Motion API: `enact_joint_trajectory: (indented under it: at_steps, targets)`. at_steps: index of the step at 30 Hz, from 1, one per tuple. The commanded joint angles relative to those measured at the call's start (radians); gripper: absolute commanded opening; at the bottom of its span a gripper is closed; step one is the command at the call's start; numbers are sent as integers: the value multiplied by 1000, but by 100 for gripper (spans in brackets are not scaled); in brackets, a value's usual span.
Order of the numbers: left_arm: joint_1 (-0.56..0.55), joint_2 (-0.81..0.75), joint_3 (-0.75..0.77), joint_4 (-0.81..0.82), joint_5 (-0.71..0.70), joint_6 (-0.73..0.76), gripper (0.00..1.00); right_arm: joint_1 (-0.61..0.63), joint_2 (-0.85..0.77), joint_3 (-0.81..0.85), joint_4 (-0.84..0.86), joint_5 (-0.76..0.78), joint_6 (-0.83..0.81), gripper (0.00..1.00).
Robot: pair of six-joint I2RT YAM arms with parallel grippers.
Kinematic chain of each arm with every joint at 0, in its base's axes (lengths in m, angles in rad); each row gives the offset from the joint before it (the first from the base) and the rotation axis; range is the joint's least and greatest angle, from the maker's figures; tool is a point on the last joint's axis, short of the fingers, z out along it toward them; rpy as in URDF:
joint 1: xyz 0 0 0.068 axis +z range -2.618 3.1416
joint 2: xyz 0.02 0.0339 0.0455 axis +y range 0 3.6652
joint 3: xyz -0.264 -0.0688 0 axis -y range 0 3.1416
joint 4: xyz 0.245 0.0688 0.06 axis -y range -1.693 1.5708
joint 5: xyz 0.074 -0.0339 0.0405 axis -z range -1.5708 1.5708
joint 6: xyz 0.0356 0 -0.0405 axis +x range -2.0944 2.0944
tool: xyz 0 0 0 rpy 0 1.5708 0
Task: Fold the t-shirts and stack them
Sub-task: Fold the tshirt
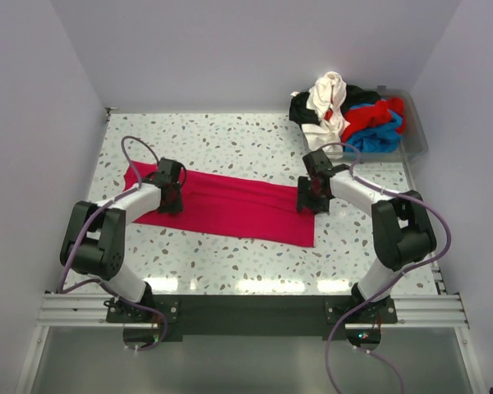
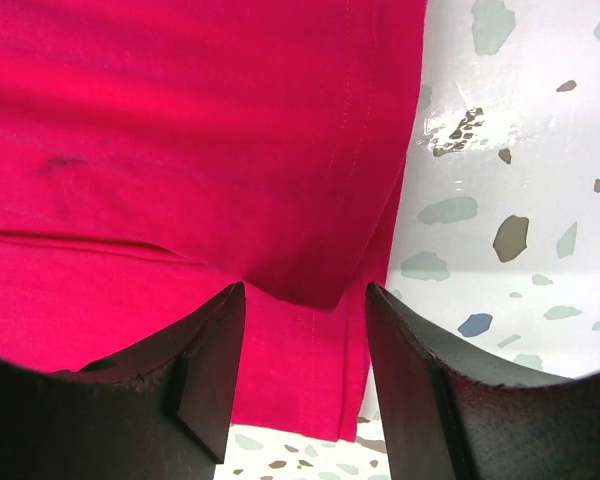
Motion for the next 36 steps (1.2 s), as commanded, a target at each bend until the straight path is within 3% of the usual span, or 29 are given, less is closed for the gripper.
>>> enact_joint_trajectory:
  at_steps: [1, 4, 8, 13, 19, 36]
  targets:
    - [-4, 13, 2, 17, -44, -1, 34, 5, -38, -7, 14, -13, 16, 55]
    - [-4, 11, 1, 17, -47, 2, 30, 5, -38, -9, 14, -12, 16, 55]
    - [-4, -9, 12, -5, -56, 0, 17, 5, -41, -9, 14, -15, 18, 55]
    - [-6, -53, 53, -52, -39, -3, 15, 5, -47, -13, 15, -13, 21, 55]
    - [-4, -93, 76, -115, 2, -23, 0, 6, -51, -27, 20, -13, 26, 55]
    - [-4, -113, 153, -345, 150, -54, 0, 6, -28, -35, 27, -21, 21, 55]
